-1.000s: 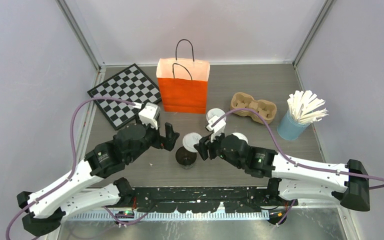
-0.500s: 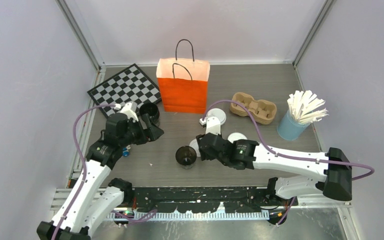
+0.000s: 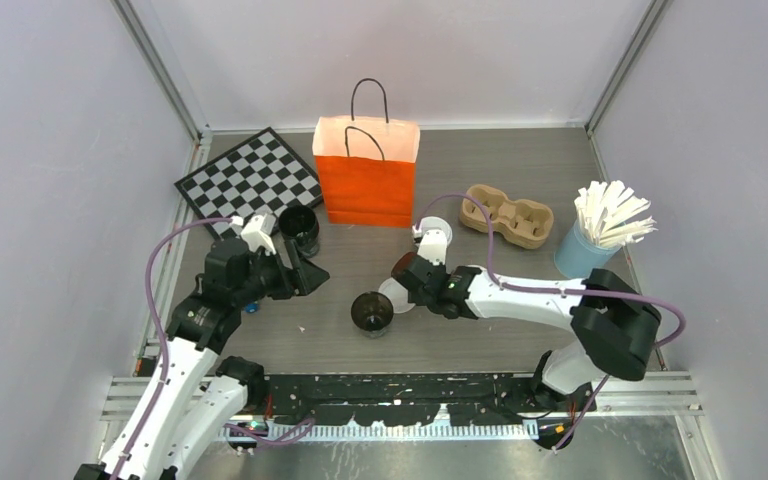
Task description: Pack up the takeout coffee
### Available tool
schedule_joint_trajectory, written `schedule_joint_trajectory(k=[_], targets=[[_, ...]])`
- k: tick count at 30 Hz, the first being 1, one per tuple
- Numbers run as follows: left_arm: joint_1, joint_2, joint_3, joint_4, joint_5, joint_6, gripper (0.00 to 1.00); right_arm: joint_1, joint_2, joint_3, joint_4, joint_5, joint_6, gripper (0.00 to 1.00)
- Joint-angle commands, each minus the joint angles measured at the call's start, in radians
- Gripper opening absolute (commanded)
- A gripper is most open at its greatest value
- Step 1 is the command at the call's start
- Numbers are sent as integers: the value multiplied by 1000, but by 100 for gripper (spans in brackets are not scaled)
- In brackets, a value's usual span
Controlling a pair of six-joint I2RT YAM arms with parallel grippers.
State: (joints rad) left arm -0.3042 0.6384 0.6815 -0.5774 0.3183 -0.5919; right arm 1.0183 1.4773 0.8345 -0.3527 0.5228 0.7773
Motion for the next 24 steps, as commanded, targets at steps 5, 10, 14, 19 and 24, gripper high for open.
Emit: schedule_joint_trajectory(k=[5,10,14,19,24], targets=[[6,-26,16,-2,56,23,71,-22,90,-1,180,91,80,32],[7,-18,16,-3,73,18,71,-24,155,16,174,101,81,30],[6,-9,18,-9,86,22,71,-23,184,33,146,118,82,28],[6,-10,20,-12,87,27,70,-24,165,25,160,120,48,9],[7,3,44,-14,103,29,69,-23,64,34,137,141,-31,0]])
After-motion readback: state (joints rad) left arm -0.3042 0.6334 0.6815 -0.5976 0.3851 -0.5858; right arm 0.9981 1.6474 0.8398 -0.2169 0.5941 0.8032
